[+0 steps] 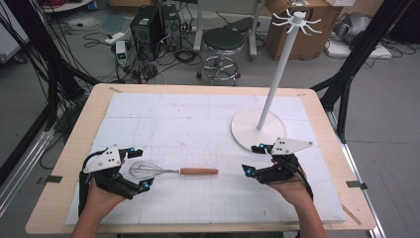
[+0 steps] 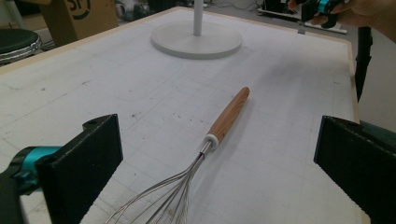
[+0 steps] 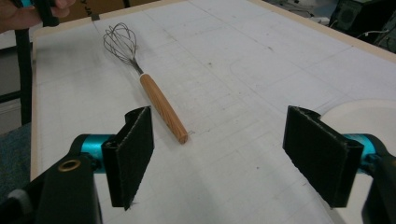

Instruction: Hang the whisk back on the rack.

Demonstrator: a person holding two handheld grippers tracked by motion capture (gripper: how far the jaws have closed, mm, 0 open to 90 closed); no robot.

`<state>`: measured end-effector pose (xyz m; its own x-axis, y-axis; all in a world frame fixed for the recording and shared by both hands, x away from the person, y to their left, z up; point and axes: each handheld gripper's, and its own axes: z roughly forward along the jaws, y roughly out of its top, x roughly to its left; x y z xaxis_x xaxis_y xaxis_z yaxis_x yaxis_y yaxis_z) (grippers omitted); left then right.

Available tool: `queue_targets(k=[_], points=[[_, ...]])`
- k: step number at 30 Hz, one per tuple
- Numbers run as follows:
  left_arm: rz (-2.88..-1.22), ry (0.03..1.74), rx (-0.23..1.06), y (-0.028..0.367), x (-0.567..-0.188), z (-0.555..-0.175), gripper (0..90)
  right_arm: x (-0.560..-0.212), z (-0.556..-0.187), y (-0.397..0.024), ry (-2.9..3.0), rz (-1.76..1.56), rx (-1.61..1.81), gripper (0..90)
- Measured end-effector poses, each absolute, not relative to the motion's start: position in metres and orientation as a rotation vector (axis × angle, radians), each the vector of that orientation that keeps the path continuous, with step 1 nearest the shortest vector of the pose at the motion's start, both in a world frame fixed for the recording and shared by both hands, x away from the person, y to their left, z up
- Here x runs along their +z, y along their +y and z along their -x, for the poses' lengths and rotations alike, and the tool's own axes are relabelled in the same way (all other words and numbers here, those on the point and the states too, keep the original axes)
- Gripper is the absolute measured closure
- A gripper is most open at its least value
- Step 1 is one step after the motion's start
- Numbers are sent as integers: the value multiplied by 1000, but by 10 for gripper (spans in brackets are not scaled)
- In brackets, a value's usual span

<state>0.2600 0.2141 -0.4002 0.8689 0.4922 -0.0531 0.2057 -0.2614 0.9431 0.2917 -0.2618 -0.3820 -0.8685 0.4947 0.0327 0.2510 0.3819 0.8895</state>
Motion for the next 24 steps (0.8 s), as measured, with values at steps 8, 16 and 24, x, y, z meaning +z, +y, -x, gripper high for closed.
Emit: queue_targets(k=[8, 16, 24], points=[[-1868, 534, 294, 209, -396, -262, 17, -375, -287, -276, 2357, -674, 1521, 179], [-1944, 525, 278, 192, -385, -273, 17, -373, -289, -287, 2335, -687, 1532, 173], [-2062, 495, 245, 165, -380, -286, 17, -372, -290, -293, 2326, -706, 1544, 173]])
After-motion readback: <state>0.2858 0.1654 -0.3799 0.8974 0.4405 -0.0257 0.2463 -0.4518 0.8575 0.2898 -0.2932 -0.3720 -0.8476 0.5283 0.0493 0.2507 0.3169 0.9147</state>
